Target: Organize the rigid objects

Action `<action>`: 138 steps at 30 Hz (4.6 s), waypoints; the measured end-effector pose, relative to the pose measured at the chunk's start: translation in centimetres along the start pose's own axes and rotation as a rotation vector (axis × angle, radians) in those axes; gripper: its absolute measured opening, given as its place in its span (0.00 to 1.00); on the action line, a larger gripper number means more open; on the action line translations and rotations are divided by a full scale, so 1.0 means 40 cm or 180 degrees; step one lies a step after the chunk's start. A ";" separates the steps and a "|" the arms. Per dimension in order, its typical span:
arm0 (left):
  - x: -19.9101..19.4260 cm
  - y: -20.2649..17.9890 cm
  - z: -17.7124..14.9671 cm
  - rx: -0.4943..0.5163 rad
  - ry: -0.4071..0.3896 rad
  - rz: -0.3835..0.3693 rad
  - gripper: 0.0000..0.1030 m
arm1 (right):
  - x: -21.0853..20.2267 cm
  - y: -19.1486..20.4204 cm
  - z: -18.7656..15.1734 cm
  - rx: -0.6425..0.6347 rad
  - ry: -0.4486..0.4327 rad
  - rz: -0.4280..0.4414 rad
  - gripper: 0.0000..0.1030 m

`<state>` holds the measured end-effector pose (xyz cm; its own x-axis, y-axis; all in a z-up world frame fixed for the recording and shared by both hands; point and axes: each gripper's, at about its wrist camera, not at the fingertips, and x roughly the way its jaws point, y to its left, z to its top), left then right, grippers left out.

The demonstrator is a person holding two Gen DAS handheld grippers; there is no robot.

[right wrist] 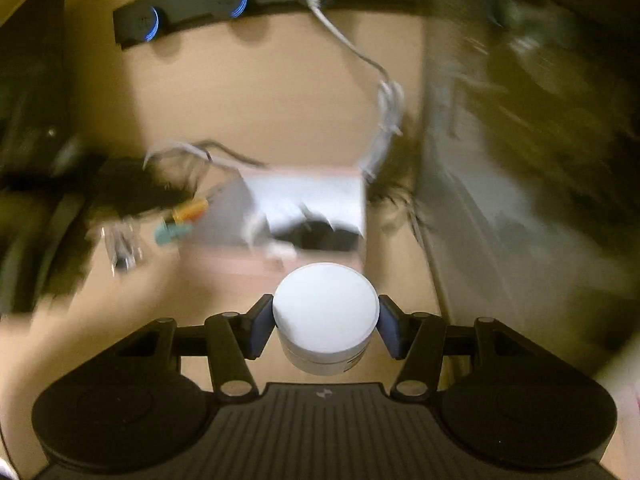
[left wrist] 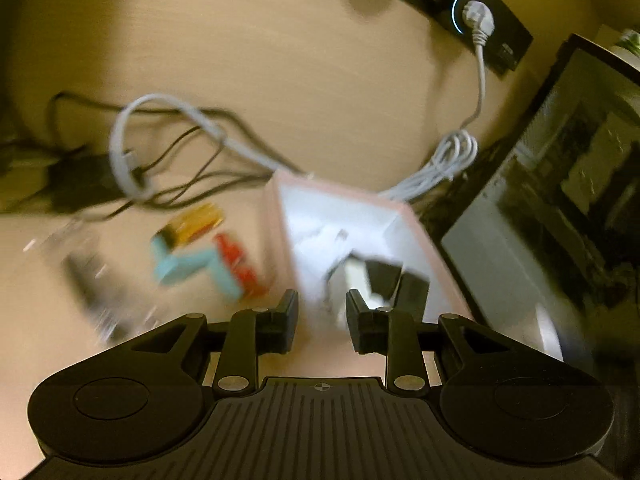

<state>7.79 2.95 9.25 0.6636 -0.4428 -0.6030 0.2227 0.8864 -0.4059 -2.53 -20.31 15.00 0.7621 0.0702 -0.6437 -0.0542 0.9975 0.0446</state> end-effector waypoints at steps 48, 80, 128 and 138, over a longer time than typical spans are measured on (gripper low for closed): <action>-0.025 0.345 0.037 -0.1236 -0.0102 0.0962 0.28 | 0.184 0.036 -0.058 -0.0387 0.0416 -0.0106 0.71; -0.181 0.262 -0.238 -0.0371 0.0123 0.0867 0.23 | 0.560 0.458 0.230 -0.0615 0.0644 0.0449 0.73; -0.067 0.110 -0.225 0.0074 0.0415 0.0773 0.26 | 0.153 0.160 -0.141 -0.0641 0.0257 0.0157 0.82; -0.063 0.076 -0.240 0.0421 0.0459 0.0825 0.26 | 0.160 0.112 -0.194 -0.0121 0.0556 0.0224 0.82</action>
<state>-0.08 5.47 2.95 0.6044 -0.2061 -0.7696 0.1565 0.9778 -0.1390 -2.90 -15.40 5.17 0.6321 0.1352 -0.7630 -0.1303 0.9892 0.0673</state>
